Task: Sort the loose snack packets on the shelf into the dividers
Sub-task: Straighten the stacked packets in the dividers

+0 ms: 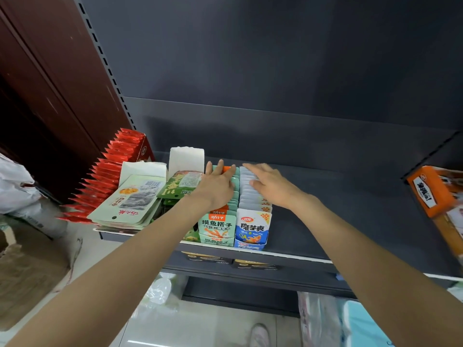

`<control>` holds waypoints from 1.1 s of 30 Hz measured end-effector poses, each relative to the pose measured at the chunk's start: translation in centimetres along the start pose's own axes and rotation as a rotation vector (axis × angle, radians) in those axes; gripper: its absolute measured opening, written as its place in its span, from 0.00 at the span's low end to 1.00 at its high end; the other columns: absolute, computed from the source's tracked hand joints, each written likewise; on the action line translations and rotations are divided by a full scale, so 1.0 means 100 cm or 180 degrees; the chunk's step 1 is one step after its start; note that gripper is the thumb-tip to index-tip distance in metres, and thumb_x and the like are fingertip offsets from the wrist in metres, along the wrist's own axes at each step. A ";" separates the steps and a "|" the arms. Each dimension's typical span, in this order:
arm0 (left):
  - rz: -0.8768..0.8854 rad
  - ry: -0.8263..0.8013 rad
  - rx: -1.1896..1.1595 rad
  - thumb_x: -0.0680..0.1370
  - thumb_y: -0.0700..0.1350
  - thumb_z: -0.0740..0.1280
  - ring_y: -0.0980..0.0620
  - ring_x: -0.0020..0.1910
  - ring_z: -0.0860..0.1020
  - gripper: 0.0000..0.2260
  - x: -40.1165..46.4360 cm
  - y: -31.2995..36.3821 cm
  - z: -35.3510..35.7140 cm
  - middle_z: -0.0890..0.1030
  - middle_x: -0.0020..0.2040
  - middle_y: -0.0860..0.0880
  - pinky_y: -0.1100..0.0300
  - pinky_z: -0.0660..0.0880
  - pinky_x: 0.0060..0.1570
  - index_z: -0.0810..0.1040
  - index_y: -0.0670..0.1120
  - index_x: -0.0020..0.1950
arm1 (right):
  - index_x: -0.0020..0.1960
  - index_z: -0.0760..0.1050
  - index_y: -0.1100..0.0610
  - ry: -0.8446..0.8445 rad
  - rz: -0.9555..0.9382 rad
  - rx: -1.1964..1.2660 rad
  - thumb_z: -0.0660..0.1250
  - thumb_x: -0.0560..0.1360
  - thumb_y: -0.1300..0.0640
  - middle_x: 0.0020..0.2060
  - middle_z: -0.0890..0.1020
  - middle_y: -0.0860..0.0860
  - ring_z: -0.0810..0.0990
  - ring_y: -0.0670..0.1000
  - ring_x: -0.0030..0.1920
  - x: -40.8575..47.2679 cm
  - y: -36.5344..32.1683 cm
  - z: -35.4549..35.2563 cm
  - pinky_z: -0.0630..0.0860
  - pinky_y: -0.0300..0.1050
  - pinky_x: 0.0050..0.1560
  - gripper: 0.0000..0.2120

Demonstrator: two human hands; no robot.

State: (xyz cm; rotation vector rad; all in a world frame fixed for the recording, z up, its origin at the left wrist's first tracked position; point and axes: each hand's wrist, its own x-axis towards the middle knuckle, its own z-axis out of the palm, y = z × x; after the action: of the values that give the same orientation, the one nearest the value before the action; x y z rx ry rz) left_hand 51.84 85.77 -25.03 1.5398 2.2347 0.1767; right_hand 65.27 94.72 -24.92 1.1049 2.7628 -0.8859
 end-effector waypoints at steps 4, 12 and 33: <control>-0.0148 0.0313 -0.0503 0.83 0.44 0.52 0.40 0.76 0.44 0.23 -0.007 0.006 0.001 0.40 0.77 0.42 0.48 0.52 0.74 0.50 0.46 0.78 | 0.77 0.43 0.49 0.0462 0.0257 0.0595 0.53 0.82 0.51 0.76 0.44 0.52 0.49 0.54 0.76 -0.008 0.001 0.012 0.53 0.51 0.73 0.28; -0.0773 0.0669 -0.1247 0.82 0.43 0.54 0.42 0.73 0.62 0.23 -0.005 0.011 -0.003 0.57 0.76 0.43 0.51 0.63 0.69 0.53 0.43 0.77 | 0.76 0.36 0.53 0.0474 0.0523 0.1347 0.51 0.82 0.51 0.76 0.39 0.52 0.50 0.53 0.76 -0.014 -0.012 0.019 0.54 0.47 0.72 0.30; 0.0342 0.0441 -0.0264 0.78 0.46 0.66 0.50 0.60 0.75 0.13 -0.071 -0.099 -0.063 0.79 0.60 0.48 0.64 0.66 0.57 0.78 0.46 0.61 | 0.71 0.65 0.52 0.0329 -0.0951 -0.0196 0.62 0.78 0.52 0.67 0.70 0.50 0.65 0.51 0.69 -0.003 -0.099 0.031 0.65 0.48 0.65 0.22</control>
State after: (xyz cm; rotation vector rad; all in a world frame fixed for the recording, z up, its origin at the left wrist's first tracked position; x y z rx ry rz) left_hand 42.82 76.35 -20.82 1.6486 2.2187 0.4143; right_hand 58.62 87.10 -22.54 0.7609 3.0724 -0.7795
